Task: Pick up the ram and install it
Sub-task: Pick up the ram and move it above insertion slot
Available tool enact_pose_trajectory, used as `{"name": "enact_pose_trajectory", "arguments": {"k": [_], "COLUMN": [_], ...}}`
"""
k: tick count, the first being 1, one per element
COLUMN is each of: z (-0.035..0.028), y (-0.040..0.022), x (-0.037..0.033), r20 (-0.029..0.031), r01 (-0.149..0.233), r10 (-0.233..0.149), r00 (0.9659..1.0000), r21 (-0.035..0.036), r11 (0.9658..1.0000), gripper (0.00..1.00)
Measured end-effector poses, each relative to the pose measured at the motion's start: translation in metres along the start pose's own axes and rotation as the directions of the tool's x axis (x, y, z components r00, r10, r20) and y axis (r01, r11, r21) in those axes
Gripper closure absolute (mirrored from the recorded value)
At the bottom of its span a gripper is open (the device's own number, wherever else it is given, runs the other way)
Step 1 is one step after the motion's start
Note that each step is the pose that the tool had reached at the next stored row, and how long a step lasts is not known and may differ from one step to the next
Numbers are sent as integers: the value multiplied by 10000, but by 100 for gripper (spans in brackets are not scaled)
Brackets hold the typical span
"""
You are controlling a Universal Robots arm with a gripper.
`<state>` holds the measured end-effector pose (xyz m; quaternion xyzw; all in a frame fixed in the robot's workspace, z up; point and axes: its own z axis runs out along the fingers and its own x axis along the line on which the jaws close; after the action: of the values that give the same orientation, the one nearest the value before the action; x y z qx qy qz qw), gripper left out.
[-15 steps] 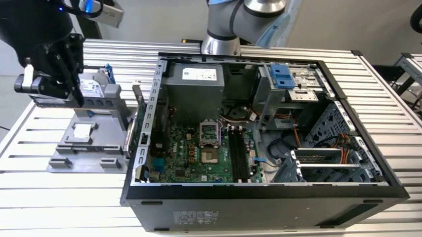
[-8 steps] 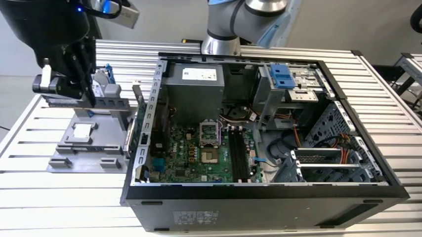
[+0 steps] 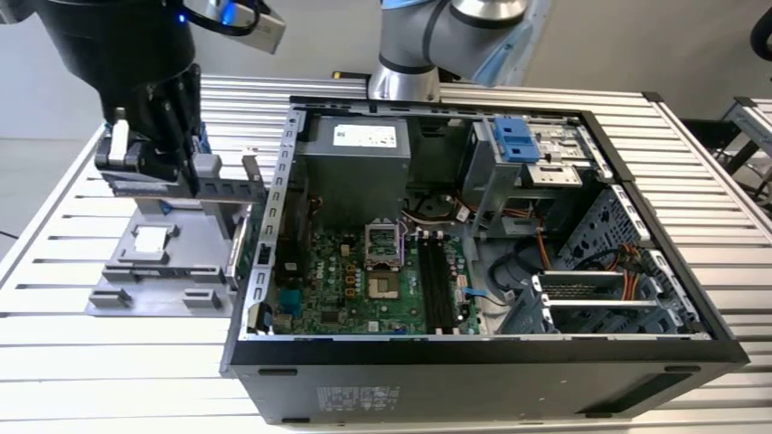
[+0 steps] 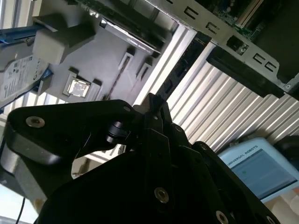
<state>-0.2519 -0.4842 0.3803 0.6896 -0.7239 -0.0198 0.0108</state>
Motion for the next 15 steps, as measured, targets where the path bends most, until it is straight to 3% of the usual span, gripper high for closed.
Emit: {"name": "enact_pose_trajectory", "arguments": {"k": [15], "z": [-19], "y": [-435], "x": [-21], "r20": [-2], "r01": [0], "r10": [0], "r00": [10000], "r21": [-53], "r11": [10000], "gripper": [100]}}
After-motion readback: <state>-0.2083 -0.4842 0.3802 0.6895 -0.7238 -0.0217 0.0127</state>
